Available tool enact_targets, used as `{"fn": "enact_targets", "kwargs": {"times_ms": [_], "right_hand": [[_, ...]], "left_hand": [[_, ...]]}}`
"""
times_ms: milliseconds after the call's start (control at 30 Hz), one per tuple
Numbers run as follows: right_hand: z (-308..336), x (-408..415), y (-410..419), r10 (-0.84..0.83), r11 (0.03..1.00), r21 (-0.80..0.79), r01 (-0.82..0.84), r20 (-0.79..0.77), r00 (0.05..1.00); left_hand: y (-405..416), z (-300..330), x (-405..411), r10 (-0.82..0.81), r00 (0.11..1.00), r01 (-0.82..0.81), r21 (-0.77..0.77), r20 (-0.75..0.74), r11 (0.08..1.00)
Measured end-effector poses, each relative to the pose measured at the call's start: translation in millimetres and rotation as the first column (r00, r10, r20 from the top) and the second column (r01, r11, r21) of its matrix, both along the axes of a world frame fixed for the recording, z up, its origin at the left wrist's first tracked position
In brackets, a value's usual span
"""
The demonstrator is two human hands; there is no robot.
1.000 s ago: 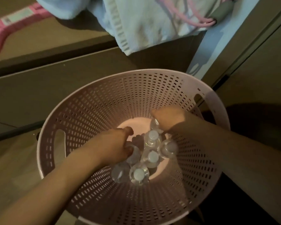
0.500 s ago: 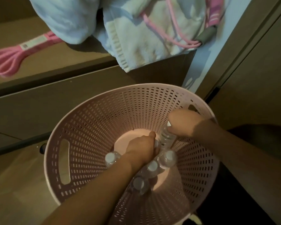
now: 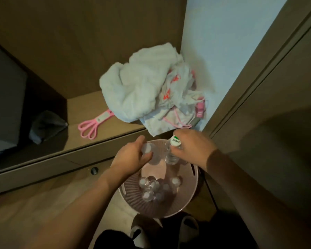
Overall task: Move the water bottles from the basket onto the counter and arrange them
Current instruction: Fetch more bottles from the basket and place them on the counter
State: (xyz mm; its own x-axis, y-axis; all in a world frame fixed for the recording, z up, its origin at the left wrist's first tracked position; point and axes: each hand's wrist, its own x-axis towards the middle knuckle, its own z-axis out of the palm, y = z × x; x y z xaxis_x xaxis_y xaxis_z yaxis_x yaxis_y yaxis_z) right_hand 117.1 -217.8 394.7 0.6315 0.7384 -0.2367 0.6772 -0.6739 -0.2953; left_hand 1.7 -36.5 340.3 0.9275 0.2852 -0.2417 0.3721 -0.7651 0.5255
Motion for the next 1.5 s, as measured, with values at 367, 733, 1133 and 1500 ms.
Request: {"fn": "enact_targets", "kwargs": {"times_ms": [367, 733, 1133, 1500], "right_hand": [[327, -56, 6, -0.025, 0.946, 0.322, 0.042, -0.055, 0.998], [363, -148, 107, 0.297, 0.898, 0.368, -0.242, -0.100, 0.949], [395, -399, 332, 0.692, 0.669, 0.394, -0.630, -0.021, 0.722], [395, -662, 505, 0.868, 0.467, 0.401, -0.788, -0.039, 0.495]], "left_hand": [[8, 361, -80, 0.188, 0.940, -0.171, -0.086, 0.284, 0.982], [32, 423, -221, 0.615, 0.587, -0.532, -0.322, 0.527, 0.783], [150, 452, -513, 0.772, 0.165, -0.869, -0.280, 0.614, 0.409], [242, 441, -769, 0.787, -0.178, -0.950, -0.310, 0.591, 0.018]]}}
